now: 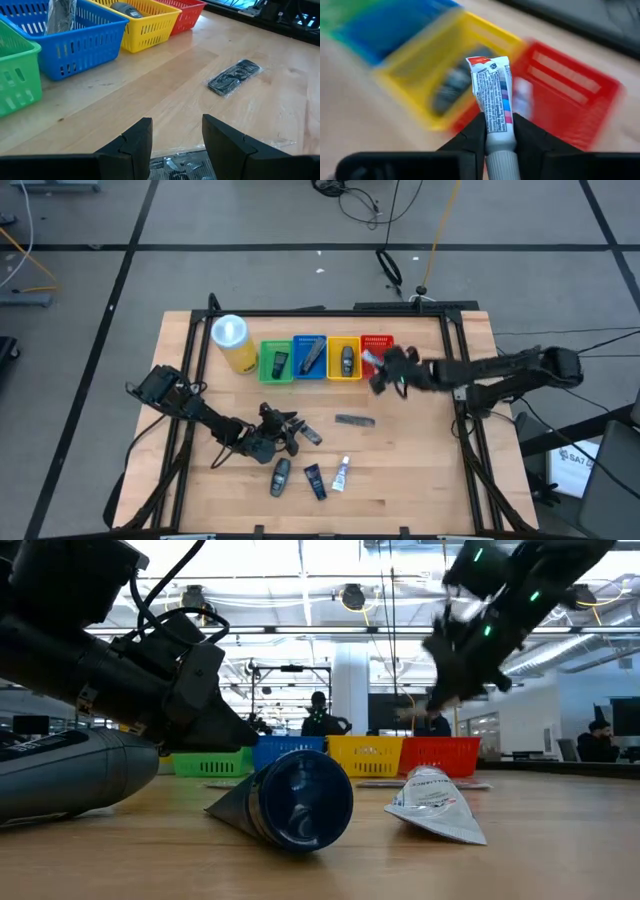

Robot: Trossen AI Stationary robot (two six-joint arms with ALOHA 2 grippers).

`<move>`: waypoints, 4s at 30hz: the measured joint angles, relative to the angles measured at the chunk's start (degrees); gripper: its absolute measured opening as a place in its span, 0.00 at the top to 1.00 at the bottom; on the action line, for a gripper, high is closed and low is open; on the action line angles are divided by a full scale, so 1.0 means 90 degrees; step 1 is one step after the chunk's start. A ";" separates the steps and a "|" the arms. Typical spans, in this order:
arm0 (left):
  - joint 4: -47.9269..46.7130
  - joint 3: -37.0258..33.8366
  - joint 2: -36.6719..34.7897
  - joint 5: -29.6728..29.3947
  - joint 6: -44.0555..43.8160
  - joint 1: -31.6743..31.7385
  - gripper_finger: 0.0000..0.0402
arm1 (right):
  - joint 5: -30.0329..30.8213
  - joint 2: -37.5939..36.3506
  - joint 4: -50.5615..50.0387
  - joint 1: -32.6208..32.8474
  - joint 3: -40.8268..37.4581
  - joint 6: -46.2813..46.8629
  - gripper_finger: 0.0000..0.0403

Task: Pick & Place Travel size toiletries
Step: Put the toothpaste into the red basket, then adjust the toothpaste in the basket

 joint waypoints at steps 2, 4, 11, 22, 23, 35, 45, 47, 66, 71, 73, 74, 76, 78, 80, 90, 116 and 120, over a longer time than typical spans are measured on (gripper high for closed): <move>0.0000 0.0000 0.0000 -0.0008 0.0011 0.0002 0.58 | -0.0540 0.0153 -0.0168 -0.0671 0.0000 0.0031 0.84; 0.0002 0.0000 0.0000 -0.0005 0.0088 0.0023 0.58 | -0.1136 0.0327 -0.0186 -0.1179 -0.0002 -0.0061 0.84; 0.0000 0.0000 0.0000 -0.0003 0.0124 0.0110 0.58 | -0.1462 0.0798 -0.0047 -0.1782 -0.0002 -0.0403 0.79; -0.0037 0.0000 0.0000 0.0029 0.0120 0.0107 0.58 | -0.1471 0.0814 0.0680 -0.1736 -0.0002 -0.1001 0.60; -0.0048 0.0000 0.0000 0.0065 0.0120 0.0107 0.58 | -0.1487 0.0750 0.0804 -0.1671 -0.0006 -0.1088 0.59; 0.0011 0.0000 0.0000 0.0262 0.0061 0.0107 0.58 | -0.2838 0.0524 0.3518 0.1000 0.0000 -0.3109 0.60; 0.0060 0.0000 0.0000 0.0320 0.0054 0.0108 0.58 | -0.4867 0.2205 0.4595 0.2083 0.0197 -0.2411 0.54; 0.0058 0.0000 0.0000 0.0320 0.0056 0.0112 0.58 | -0.5463 0.2559 0.4592 0.2083 0.0426 -0.2307 0.51; 0.0051 0.0000 0.0000 0.0269 0.0120 0.0112 0.58 | -0.6406 0.4791 0.3696 0.2380 0.1609 -0.6155 0.42; 0.0050 0.0000 0.0000 0.0269 0.0126 0.0121 0.58 | -0.6165 0.4815 0.3707 0.2413 0.1615 -0.6061 0.55; 0.0048 0.0000 0.0000 0.0269 0.0132 0.0119 0.58 | -0.5910 0.4726 0.3611 0.2432 0.1615 -0.5883 0.62; 0.0049 0.0000 0.0000 0.0272 0.0145 0.0119 0.58 | -0.5775 0.4642 0.3515 0.2441 0.1614 -0.5850 0.66; 0.0048 0.0000 0.0000 0.0274 0.0151 0.0119 0.58 | -0.5523 0.4488 0.3330 0.2436 0.1608 -0.5853 0.74; 0.0048 0.0000 0.0000 0.0274 0.0149 0.0119 0.58 | -0.5075 0.4172 0.3004 0.2427 0.1598 -0.5882 0.80; 0.0021 0.0000 -0.0002 0.0276 0.0121 0.0119 0.58 | -0.4467 0.3764 0.2693 0.2395 0.1601 -0.5870 0.85; 0.0009 0.0000 -0.0002 0.0323 0.0119 0.0119 0.58 | 0.1350 0.1355 0.0453 0.1613 0.1615 -0.3908 0.81; 0.0002 0.0000 -0.0002 0.0323 0.0219 0.0138 0.58 | -0.0272 0.1702 -0.1767 -0.1385 0.1263 -0.0932 0.67; 0.0004 0.0000 -0.0002 0.0325 0.0219 0.0138 0.58 | -0.0608 0.1353 -0.1613 -0.1318 0.1260 -0.1225 0.58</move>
